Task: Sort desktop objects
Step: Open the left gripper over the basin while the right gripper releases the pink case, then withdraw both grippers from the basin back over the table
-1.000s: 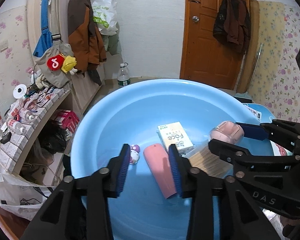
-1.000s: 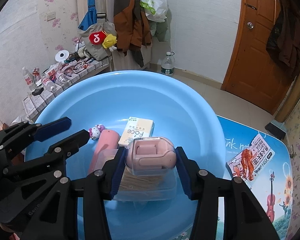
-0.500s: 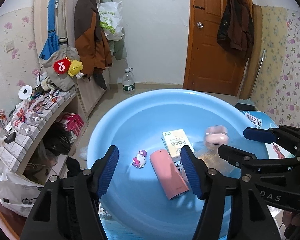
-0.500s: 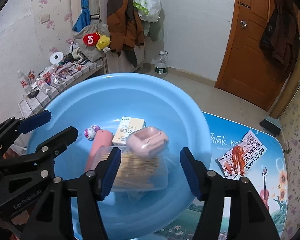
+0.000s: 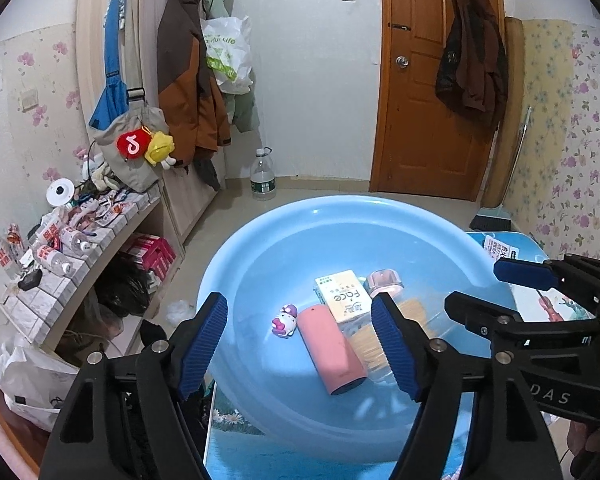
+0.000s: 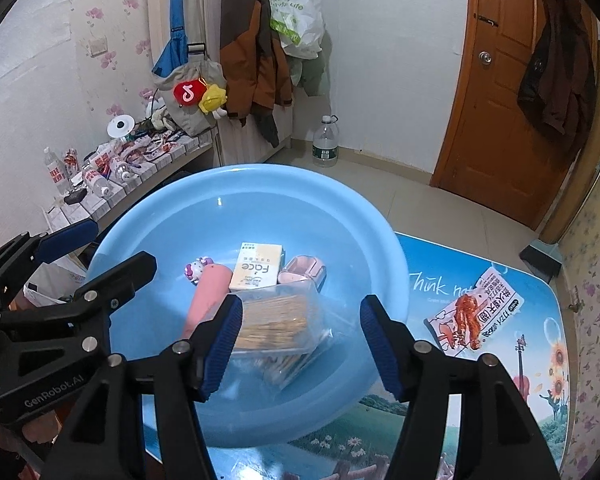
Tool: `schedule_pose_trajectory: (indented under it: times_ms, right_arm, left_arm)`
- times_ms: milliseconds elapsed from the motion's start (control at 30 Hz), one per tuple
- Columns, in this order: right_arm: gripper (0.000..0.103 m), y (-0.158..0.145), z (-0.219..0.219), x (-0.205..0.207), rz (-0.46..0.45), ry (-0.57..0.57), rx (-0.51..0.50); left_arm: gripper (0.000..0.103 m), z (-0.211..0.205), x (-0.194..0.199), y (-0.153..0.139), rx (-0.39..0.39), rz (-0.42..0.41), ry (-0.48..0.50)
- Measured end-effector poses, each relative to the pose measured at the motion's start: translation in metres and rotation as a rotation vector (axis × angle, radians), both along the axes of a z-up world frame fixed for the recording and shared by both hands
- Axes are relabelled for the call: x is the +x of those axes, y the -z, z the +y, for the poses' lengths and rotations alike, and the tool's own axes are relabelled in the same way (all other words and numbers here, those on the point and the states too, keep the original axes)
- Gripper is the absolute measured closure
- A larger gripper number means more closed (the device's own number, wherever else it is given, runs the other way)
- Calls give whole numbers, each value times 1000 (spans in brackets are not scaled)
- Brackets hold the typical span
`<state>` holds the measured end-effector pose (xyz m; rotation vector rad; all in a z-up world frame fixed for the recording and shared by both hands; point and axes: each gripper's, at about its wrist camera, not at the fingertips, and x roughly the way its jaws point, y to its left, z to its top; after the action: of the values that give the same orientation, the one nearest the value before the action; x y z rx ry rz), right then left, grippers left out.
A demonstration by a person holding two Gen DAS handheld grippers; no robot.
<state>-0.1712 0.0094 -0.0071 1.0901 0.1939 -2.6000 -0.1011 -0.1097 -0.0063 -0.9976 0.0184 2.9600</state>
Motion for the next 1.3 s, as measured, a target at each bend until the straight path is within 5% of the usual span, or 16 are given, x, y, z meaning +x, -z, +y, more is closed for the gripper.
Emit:
schedule_pose_trajectory:
  times_ms: [300, 467, 833, 967, 1300]
  right_arm:
    - [40, -18, 11, 20, 37, 12, -14]
    - [40, -30, 20, 32, 58, 30, -19]
    - [38, -53, 41, 61, 96, 58, -37]
    - [22, -60, 54, 73, 107, 105, -28]
    - [17, -70, 93, 116, 172, 171, -13]
  left_arm:
    - [27, 10, 17, -19, -14, 37, 11]
    - [12, 15, 26, -30, -26, 49, -2]
    - [0, 29, 50, -52, -52, 96, -4]
    - [0, 34, 59, -57, -53, 102, -1]
    - [0, 63, 81, -59, -45, 109, 43]
